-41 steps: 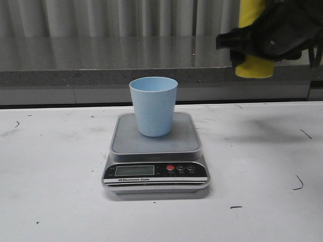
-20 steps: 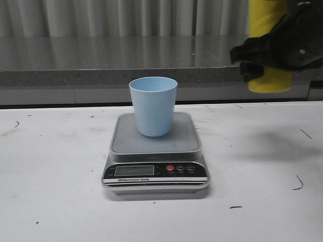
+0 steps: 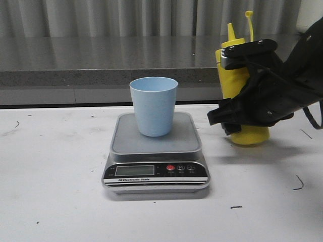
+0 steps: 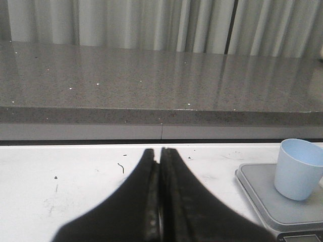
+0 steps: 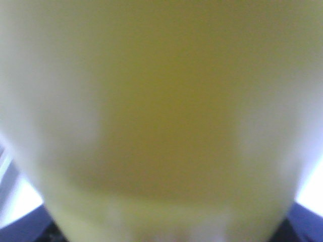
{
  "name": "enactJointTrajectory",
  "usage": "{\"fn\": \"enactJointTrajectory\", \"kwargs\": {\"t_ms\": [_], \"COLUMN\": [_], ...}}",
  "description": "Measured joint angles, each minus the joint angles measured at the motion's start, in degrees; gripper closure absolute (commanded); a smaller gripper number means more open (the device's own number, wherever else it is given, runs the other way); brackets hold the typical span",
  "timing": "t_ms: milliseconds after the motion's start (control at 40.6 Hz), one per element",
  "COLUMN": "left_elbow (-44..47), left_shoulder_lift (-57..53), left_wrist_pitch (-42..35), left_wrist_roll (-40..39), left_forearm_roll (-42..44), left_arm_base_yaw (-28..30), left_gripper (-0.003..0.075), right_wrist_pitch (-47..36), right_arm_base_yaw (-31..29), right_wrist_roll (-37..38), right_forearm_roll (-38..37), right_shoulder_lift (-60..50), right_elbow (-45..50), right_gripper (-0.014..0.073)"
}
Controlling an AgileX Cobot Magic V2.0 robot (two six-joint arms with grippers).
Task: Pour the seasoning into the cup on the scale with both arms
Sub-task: 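Lower the yellow bottle onto the table beside the scale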
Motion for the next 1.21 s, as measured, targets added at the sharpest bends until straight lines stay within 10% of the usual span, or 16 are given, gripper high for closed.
{"fn": "enactJointTrajectory", "kwargs": {"t_ms": [739, 1010, 1207], "left_elbow": [0.00, 0.00, 0.00], "left_shoulder_lift": [0.00, 0.00, 0.00], "left_wrist_pitch": [0.00, 0.00, 0.00], "left_wrist_roll": [0.00, 0.00, 0.00], "left_forearm_roll": [0.00, 0.00, 0.00], "left_arm_base_yaw": [0.00, 0.00, 0.00], "left_gripper": [0.0740, 0.0740, 0.0740], "right_wrist_pitch": [-6.05, -5.05, -2.81], "right_arm_base_yaw": [0.11, 0.11, 0.11], "right_wrist_roll": [5.59, 5.59, 5.59], "right_forearm_roll": [-1.90, -1.90, -0.44], "right_shoulder_lift": [3.55, 3.55, 4.05], "right_elbow": [-0.45, -0.70, -0.70], "right_gripper": [0.0330, 0.0025, -0.0010]}}
